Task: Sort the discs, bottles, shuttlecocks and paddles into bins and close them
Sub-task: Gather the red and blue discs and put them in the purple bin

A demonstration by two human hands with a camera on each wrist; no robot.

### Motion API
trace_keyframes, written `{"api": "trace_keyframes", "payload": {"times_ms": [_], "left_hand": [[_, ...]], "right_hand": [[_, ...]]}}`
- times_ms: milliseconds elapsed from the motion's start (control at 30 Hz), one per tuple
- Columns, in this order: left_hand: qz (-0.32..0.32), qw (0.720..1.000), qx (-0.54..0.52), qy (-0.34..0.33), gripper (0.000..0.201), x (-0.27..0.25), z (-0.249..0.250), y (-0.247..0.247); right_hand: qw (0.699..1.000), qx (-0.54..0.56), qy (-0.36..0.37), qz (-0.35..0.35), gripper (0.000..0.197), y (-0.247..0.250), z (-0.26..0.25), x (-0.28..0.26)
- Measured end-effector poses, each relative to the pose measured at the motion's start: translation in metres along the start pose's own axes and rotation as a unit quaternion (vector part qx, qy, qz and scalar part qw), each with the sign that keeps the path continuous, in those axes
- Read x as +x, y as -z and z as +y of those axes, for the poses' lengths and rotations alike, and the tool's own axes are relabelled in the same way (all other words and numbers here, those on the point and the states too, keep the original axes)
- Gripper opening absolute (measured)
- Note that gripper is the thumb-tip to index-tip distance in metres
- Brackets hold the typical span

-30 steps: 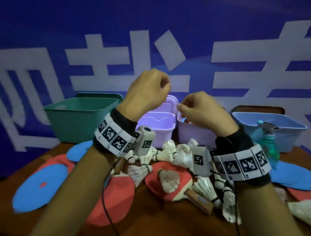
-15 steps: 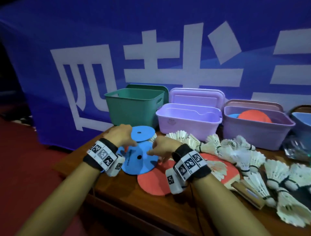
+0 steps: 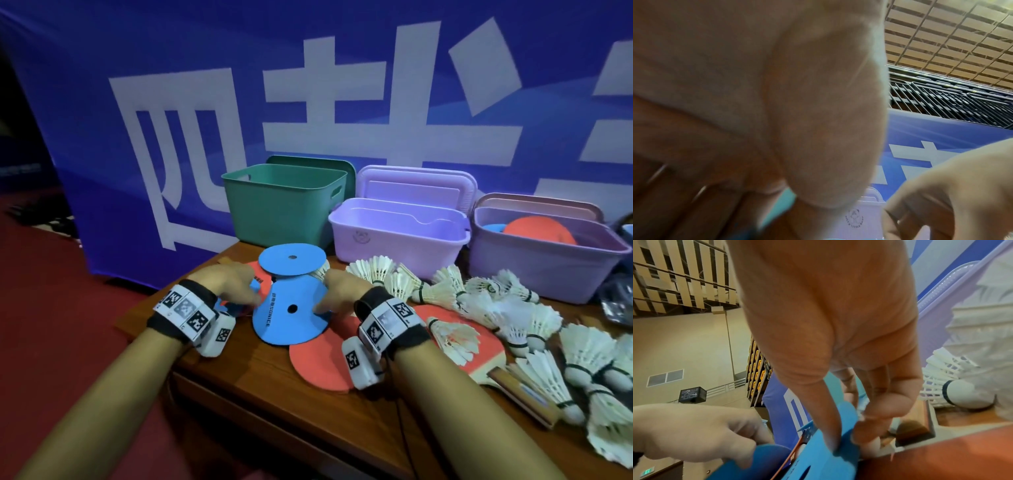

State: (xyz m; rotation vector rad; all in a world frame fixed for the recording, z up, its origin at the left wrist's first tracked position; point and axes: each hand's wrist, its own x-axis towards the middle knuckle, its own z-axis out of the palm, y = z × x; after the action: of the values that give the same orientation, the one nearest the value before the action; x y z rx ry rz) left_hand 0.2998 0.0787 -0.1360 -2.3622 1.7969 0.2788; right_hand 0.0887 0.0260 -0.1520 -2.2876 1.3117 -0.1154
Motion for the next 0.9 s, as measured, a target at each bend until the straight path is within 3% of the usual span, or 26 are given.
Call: {"api": "trace_keyframes", "payload": {"times_ms": [67,167,300,433,533,667,767,900], "left_hand": [[0.047,0.999,-0.003,-0.006,0.032,0.001,-0.003,0.0],[0.127,0.992,0.012,-0.017,0.024,-0.002,-0.001,0.001],[0.222,0.972,0.053,-0.049,0.012,-0.015,0.008,0.018],[0.312,0.947,0.022,-0.065,0.031,-0.029,0.027,0.043],[0.393,0.908,-0.06,-0.134,0.026,-0.032,0.048,0.055],[0.461,0.823,-0.223,-0.245,0.024,-0.026,0.095,0.065],[0.454,0.776,-0.336,-0.282,0.029,-0.013,0.143,0.07],[0.43,0.736,-0.412,-0.323,0.029,0.008,0.221,0.073]], "right_hand": [[1.0,0.016,0.005,0.026,0.023,0.001,0.001,0.0],[0.997,0.036,0.028,0.058,0.038,0.001,-0.001,-0.003],[0.988,0.141,0.028,0.062,0.021,0.007,-0.004,-0.004],[0.963,0.244,0.037,0.11,0.019,0.029,-0.007,-0.013],[0.943,0.275,0.051,0.179,0.018,0.057,0.001,-0.031],[0.9,0.316,0.05,0.295,0.011,0.102,0.034,-0.068],[0.859,0.338,0.034,0.384,0.01,0.134,0.076,-0.091],[0.792,0.368,-0.002,0.487,0.017,0.162,0.135,-0.121]]}}
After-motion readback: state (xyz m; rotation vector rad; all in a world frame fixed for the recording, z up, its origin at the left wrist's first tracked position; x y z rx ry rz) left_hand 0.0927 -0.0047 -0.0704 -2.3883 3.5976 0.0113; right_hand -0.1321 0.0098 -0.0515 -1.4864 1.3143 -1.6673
